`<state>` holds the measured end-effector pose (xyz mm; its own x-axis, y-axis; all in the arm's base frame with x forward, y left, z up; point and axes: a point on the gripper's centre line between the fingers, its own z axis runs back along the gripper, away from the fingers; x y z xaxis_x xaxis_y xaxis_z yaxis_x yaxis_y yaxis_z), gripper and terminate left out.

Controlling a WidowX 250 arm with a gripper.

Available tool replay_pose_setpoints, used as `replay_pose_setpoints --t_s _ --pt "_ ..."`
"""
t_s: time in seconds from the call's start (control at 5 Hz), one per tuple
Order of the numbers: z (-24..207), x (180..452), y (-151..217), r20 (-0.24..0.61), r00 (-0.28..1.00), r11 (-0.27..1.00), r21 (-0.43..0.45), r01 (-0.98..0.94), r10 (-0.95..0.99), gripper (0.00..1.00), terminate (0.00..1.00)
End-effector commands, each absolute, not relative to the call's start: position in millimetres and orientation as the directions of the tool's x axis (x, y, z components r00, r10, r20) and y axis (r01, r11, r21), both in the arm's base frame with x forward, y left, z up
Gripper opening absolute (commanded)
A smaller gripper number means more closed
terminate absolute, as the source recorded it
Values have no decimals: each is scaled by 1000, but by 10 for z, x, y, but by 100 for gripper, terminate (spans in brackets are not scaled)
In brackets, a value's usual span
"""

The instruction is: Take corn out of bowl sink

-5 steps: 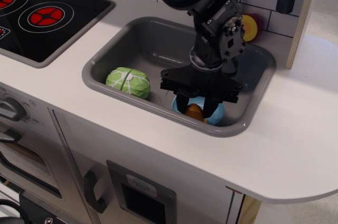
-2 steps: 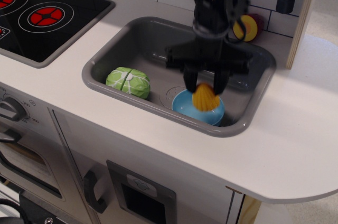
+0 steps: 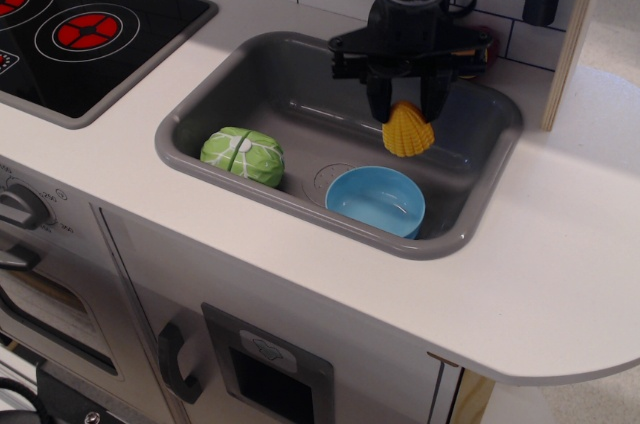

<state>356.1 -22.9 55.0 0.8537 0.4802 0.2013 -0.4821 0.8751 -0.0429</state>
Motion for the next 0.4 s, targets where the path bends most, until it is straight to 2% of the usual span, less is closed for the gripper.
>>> replay_pose_setpoints --t_s 0.0,0.2 --pt "472 3917 -232 247 823 853 -35 -520 511 0 0" --pt "332 3957 -256 235 833 857 -1 -515 501 0 0"
